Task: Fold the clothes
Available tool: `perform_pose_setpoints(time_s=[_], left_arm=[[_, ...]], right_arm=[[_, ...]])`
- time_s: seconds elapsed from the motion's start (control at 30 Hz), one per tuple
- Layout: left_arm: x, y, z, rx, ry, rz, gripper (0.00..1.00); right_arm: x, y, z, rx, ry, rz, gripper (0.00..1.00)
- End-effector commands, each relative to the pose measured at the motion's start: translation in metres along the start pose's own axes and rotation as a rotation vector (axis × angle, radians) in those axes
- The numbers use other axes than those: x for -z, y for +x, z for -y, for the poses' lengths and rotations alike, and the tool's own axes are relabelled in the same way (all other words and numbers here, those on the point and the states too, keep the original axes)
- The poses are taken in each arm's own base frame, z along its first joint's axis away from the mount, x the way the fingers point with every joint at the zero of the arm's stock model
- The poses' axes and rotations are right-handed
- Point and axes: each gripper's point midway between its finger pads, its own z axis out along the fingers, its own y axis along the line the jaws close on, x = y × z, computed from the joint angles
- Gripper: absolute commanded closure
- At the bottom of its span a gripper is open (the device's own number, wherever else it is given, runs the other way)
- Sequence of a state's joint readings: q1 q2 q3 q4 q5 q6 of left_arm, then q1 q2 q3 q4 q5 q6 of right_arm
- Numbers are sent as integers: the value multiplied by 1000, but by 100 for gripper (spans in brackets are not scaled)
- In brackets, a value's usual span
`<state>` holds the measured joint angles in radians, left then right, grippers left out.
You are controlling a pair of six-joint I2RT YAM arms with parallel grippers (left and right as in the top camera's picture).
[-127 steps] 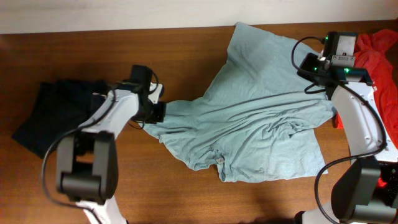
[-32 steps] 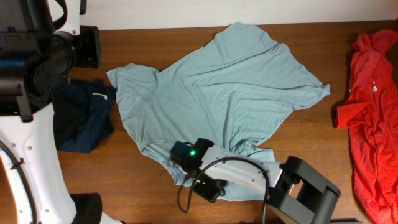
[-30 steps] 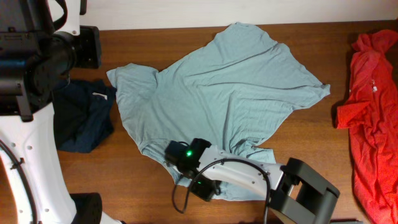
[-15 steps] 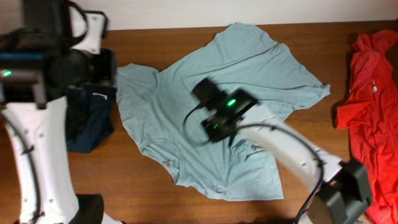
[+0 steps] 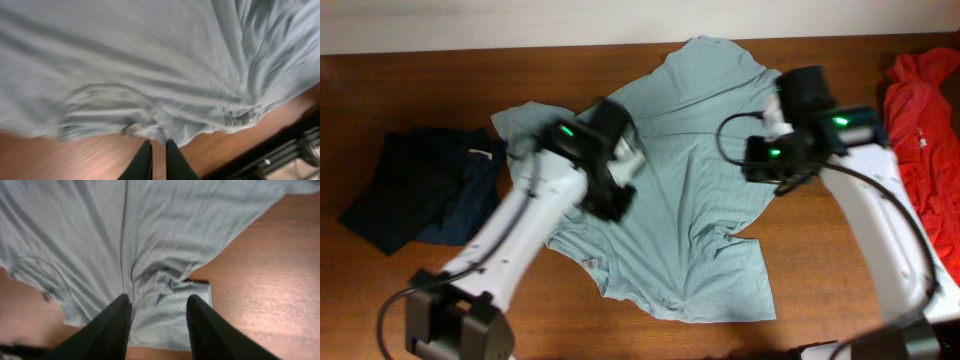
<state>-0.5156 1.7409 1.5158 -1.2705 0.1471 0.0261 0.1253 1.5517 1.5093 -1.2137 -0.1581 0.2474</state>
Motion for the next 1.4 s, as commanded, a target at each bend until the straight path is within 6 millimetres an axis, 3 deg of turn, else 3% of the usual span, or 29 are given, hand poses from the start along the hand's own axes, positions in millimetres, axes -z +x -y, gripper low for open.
perform_pose_setpoints(time_s=[0.0,0.13,0.2,0.47,0.73,0.87,0.93,1.1,1.37], left_arm=[[-48,37,20,-16,37,-102,86],[-86,64,43,-9,155,-153,83],[-98,71,44,32,170,-161,82],[-119,73,42,-8,191,-133,79],[-149,92,35,51,180,-266,98],[-155,106,19,228,132,-350,100],[-149,120,-2,387,42,-409,99],[-136,143,-31,495,-56,-494,99],[-127,156,-69,628,-92,-516,100]], right_arm=[[33,-8,10,-35,-25,98,58],[44,-12,26,-82,-12,132,57],[44,-12,30,-94,-7,132,57],[44,-12,31,-97,-7,132,57],[44,-9,32,-99,-5,122,57],[44,-9,32,-99,-4,122,57],[44,-10,33,-99,2,128,57],[38,-19,36,-97,16,142,51],[-1,-38,57,-115,112,99,47]])
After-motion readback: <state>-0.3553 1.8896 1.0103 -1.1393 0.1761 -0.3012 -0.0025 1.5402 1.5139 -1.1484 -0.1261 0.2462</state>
